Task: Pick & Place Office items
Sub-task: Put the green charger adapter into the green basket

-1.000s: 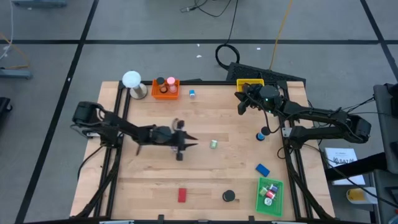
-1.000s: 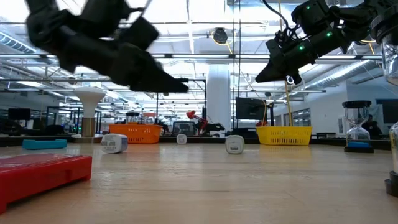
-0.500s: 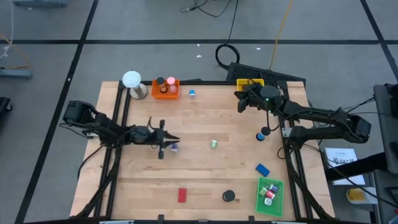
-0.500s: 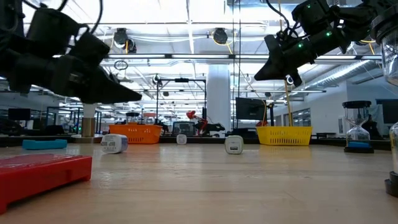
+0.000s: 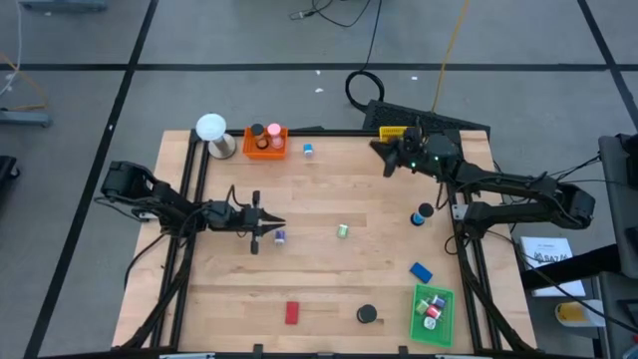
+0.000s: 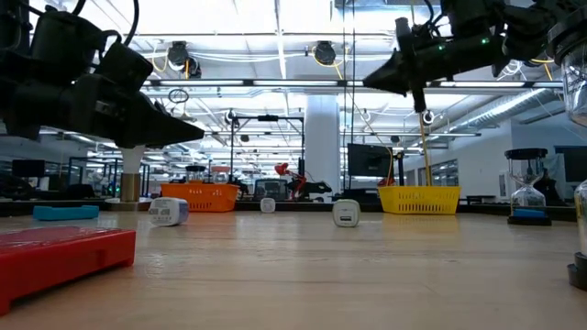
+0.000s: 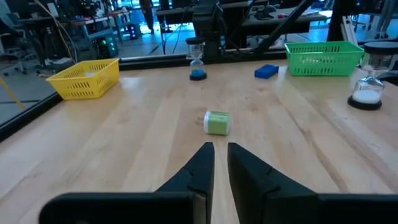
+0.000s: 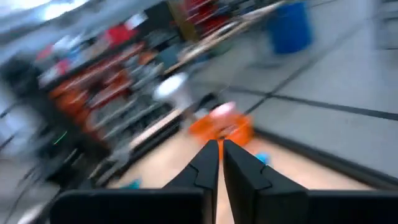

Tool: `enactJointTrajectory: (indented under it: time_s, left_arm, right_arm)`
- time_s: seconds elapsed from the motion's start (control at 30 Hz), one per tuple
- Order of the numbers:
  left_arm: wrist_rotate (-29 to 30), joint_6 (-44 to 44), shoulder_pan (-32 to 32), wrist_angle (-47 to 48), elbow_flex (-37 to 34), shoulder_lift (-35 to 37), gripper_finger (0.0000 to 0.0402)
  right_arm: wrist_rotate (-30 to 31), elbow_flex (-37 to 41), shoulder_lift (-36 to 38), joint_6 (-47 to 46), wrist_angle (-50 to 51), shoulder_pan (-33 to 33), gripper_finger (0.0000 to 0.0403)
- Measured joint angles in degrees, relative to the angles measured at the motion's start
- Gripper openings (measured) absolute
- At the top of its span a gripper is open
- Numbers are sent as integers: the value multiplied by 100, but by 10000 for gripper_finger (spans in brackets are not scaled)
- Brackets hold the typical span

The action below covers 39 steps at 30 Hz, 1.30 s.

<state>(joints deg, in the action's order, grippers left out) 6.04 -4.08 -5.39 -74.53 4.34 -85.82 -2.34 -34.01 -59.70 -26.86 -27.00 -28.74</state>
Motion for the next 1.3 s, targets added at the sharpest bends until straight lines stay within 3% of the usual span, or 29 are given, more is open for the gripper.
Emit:
enactJointTrajectory:
  time_s: [0.07, 0.13, 0.37, 0.5, 0.9, 1.03, 1.3]
  left_arm:
    - [0, -6, 0, 0, 0, 0, 44]
    - [0, -8, 0, 3, 0, 0, 44]
    - [2, -9, 0, 22, 0, 0, 44]
    - [2, -9, 0, 22, 0, 0, 44]
    - [2, -9, 0, 23, 0, 0, 44]
    - [2, -11, 0, 23, 0, 0, 44]
    - [3, -11, 0, 22, 2, 0, 44]
  right_arm:
    - [-524, -19, 2, 350, 204, 113, 6]
    - [-609, -86, -4, 613, 778, 353, 2]
    - [717, -957, -289, 1104, 3453, 1541, 2]
    - [1281, -1527, -738, 957, 4316, 2245, 23]
    - [964, -2631, -2461, 370, 5046, 3067, 168]
    - [670, -2824, -2907, 315, 5027, 3266, 218]
    - [864, -2853, -3555, 499, 4813, 3514, 290]
